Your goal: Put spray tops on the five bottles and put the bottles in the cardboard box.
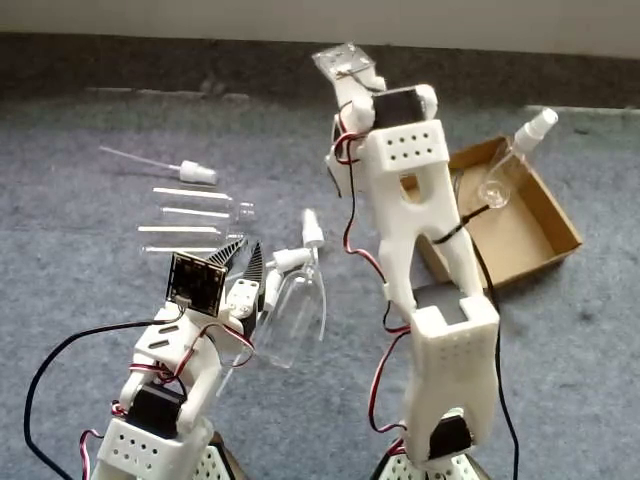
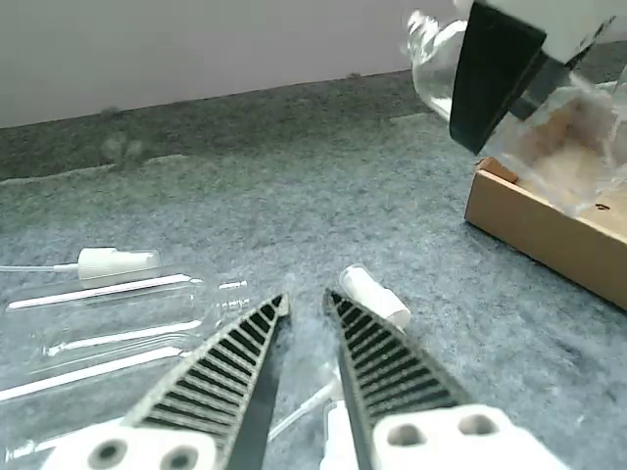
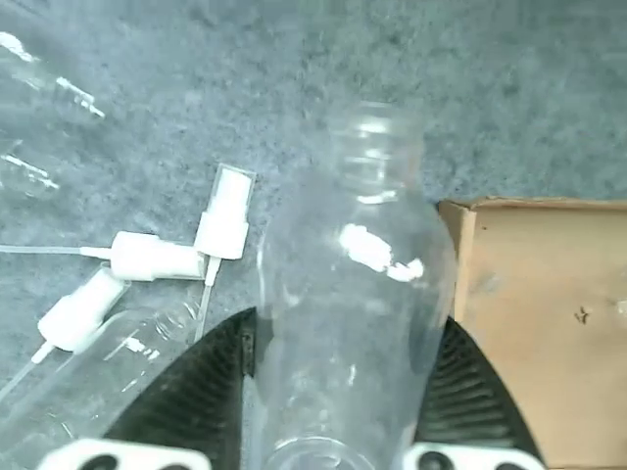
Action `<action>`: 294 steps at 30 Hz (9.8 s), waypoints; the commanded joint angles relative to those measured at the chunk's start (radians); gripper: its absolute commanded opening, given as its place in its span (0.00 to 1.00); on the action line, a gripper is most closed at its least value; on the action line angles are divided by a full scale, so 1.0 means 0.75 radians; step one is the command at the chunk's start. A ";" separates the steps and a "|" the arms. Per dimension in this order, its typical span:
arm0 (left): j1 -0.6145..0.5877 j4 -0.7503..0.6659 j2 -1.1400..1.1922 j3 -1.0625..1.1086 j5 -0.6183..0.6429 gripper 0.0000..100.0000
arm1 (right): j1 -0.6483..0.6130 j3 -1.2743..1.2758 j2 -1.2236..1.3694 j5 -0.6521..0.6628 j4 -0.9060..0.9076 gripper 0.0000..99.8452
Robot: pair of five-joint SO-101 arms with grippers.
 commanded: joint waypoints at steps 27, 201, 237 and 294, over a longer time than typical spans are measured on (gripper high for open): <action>-0.009 0.000 -0.009 0.028 0.004 0.01 | 0.019 1.513 -1.607 -0.002 -0.594 0.13; 0.091 -0.145 0.717 -1.067 -0.213 0.07 | -0.386 3.487 -2.996 -0.180 -1.668 0.13; 0.179 -0.356 1.012 -1.341 0.299 0.07 | -0.384 3.487 -2.996 -0.180 -1.658 0.13; 0.412 -0.358 0.658 -0.457 0.178 0.07 | -0.382 3.487 -2.996 -0.178 -1.658 0.13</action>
